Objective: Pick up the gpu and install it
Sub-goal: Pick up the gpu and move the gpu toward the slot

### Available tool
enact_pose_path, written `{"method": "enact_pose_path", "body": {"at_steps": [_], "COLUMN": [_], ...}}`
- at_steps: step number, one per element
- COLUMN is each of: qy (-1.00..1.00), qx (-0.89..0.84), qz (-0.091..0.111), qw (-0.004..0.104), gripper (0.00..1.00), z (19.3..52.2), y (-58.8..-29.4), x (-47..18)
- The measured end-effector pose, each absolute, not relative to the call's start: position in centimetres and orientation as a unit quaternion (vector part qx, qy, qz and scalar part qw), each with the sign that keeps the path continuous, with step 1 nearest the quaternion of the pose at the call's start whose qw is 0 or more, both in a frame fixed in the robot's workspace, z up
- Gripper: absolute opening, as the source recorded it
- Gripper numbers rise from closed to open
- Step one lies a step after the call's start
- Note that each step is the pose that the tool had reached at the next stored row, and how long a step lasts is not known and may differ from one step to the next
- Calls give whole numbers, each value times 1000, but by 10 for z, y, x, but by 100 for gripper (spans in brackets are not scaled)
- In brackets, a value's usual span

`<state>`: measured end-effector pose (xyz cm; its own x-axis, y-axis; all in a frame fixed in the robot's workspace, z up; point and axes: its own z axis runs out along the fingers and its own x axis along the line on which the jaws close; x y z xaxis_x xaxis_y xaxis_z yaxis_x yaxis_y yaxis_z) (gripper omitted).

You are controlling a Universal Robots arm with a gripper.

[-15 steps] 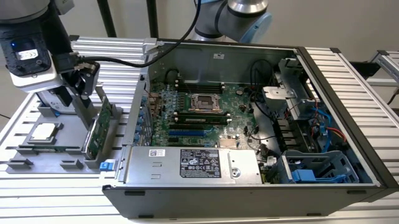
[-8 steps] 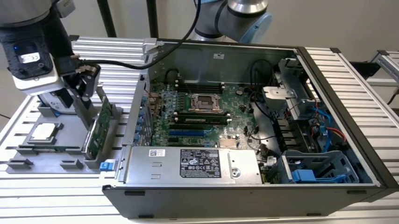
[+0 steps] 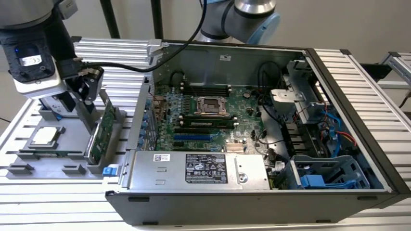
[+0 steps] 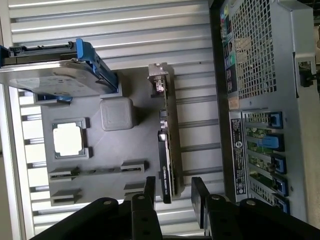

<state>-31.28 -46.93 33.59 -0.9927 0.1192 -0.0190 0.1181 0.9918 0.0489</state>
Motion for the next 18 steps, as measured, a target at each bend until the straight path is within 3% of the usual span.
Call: {"method": "enact_pose_path", "body": {"at_steps": [18], "qy": [998], "qx": [59], "qz": [24], "qw": [11], "gripper": [100], "z": [326], "y": [-469], "x": [-313]}}
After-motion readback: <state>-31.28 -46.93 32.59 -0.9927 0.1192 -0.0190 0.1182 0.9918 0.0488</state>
